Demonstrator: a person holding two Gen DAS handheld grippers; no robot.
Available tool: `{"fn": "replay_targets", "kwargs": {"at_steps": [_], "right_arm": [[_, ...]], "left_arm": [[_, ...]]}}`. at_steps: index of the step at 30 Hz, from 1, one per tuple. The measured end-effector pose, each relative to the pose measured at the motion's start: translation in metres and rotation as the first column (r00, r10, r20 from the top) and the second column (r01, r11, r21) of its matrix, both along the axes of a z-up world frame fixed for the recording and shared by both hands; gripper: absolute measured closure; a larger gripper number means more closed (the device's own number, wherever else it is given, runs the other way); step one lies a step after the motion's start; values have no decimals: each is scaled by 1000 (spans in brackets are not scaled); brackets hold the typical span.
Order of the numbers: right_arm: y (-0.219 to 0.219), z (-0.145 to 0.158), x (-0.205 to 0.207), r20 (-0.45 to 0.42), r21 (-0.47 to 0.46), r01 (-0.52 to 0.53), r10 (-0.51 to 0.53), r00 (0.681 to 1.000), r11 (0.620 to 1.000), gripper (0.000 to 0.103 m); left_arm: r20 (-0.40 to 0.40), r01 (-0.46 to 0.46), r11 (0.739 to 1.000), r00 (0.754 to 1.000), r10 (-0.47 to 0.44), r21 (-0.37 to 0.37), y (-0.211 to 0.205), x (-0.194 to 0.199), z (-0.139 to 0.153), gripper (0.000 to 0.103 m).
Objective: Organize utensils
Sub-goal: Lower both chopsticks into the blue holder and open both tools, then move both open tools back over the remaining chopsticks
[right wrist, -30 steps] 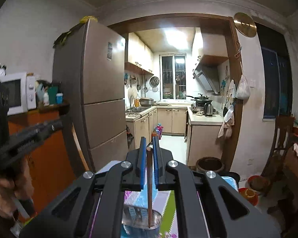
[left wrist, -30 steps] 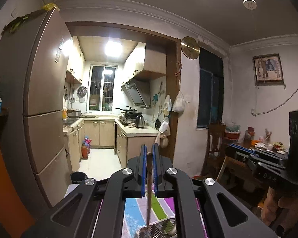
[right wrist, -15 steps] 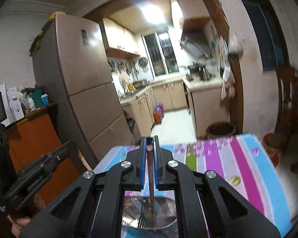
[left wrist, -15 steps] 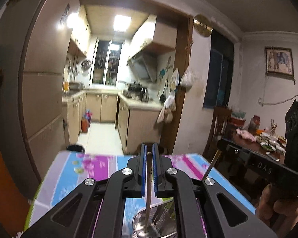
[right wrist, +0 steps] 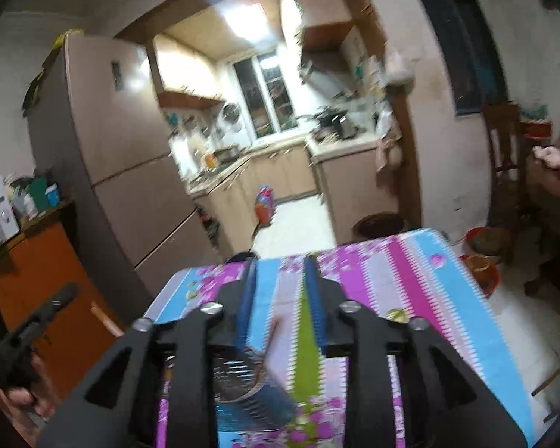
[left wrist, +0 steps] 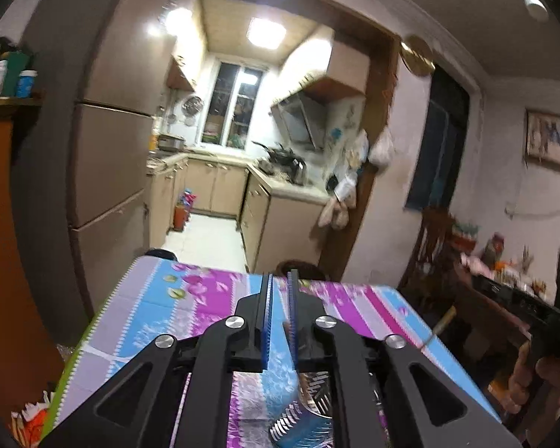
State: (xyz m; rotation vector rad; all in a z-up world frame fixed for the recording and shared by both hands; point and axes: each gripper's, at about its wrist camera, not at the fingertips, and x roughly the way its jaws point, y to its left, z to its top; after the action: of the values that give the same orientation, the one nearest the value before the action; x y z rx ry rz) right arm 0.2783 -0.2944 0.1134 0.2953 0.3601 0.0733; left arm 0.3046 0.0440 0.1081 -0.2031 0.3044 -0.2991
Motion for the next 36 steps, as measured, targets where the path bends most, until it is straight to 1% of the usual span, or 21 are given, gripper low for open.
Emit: {"fn": "replay_targets", "kwargs": {"at_steps": [1, 3, 6, 8, 11, 12, 13, 14, 16, 18, 19, 20, 21, 22, 23, 25, 26, 27, 29, 34, 36], "right_arm": [[-8, 2, -6, 9, -1, 10, -10, 1000, 1000, 76], [-27, 8, -28, 32, -18, 27, -26, 999, 999, 76], [-42, 8, -76, 71, -112, 44, -36, 997, 993, 76], [-48, 0, -115, 79, -180, 52, -38, 996, 982, 74], [-53, -14, -165, 81, -230, 55, -37, 996, 972, 65], [-55, -24, -190, 75, -238, 59, -42, 996, 969, 62], [-55, -29, -203, 71, -240, 57, -41, 997, 969, 55], [-55, -42, -228, 68, -248, 58, -43, 997, 967, 50], [-52, -58, -255, 56, -271, 73, -60, 997, 960, 42], [-50, -78, -280, 18, -304, 108, -108, 994, 947, 41], [-49, -87, -289, 1, -316, 130, -136, 991, 940, 41], [-49, -97, -299, -19, -324, 154, -169, 985, 933, 39], [-49, -104, -307, -37, -315, 163, -184, 982, 935, 36], [-50, -112, -313, -61, -293, 158, -183, 981, 943, 33], [-49, -118, -318, -83, -275, 153, -182, 980, 949, 32], [-40, -131, -332, -107, -288, 163, -201, 974, 944, 32], [-31, -138, -337, -119, -314, 160, -206, 971, 936, 32], [-27, -143, -340, -126, -331, 155, -206, 970, 931, 32], [-11, -153, -347, -140, -356, 130, -190, 972, 925, 32], [14, -179, -356, -197, -345, 35, -109, 974, 938, 33], [22, -189, -359, -217, -344, -1, -79, 973, 939, 37]], "left_arm": [[10, -16, 1000, 1000, 16, -9, 8, -6, 4, 82], [51, -43, 999, 998, 45, -24, 36, -28, 16, 80], [96, -83, 996, 992, 85, -29, 66, -60, 27, 80], [112, -119, 993, 986, 121, -26, 93, -85, 32, 80], [120, -179, 984, 977, 175, 22, 117, -122, 29, 80], [126, -188, 981, 975, 182, 43, 123, -139, 24, 80], [126, -197, 978, 974, 187, 74, 127, -159, 17, 80], [122, -198, 975, 975, 186, 98, 127, -171, 11, 80], [106, -193, 966, 979, 177, 170, 127, -206, -12, 80], [84, -194, 947, 981, 178, 257, 120, -237, -36, 80], [64, -189, 931, 982, 178, 312, 114, -255, -53, 78], [53, -187, 920, 982, 180, 345, 111, -268, -65, 77], [34, -177, 909, 984, 177, 376, 105, -285, -80, 77], [18, -166, 906, 985, 173, 390, 101, -290, -88, 77], [-13, -149, 901, 986, 169, 407, 97, -304, -104, 77], [-56, -138, 898, 983, 177, 417, 93, -320, -126, 77], [-85, -123, 903, 981, 173, 412, 92, -326, -137, 77], [-125, -103, 916, 979, 163, 388, 91, -334, -148, 77], [-158, -85, 926, 976, 152, 367, 87, -344, -161, 77], [-189, -31, 920, 976, 113, 390, 64, -362, -184, 77], [-195, -2, 913, 977, 89, 407, 55, -365, -189, 77]]}}
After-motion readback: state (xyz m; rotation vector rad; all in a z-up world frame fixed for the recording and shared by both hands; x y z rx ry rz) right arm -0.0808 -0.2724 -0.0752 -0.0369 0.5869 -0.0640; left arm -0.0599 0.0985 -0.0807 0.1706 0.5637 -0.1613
